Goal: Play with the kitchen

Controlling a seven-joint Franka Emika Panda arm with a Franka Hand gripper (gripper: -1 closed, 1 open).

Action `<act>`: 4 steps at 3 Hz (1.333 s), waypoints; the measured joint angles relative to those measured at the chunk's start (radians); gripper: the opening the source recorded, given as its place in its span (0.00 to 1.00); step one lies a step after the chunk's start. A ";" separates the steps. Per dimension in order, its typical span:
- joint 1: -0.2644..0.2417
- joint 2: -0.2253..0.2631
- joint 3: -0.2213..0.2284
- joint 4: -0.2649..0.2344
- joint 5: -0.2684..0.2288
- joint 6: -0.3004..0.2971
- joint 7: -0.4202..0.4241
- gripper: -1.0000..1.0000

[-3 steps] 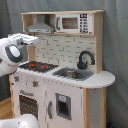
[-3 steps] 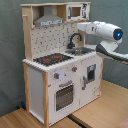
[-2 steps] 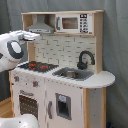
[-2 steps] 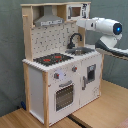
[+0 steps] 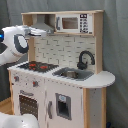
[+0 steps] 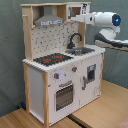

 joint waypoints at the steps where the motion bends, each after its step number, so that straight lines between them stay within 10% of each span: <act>1: 0.000 0.061 -0.012 0.005 0.000 -0.006 -0.079 1.00; 4: -0.065 0.259 0.026 0.024 -0.004 0.147 -0.230 1.00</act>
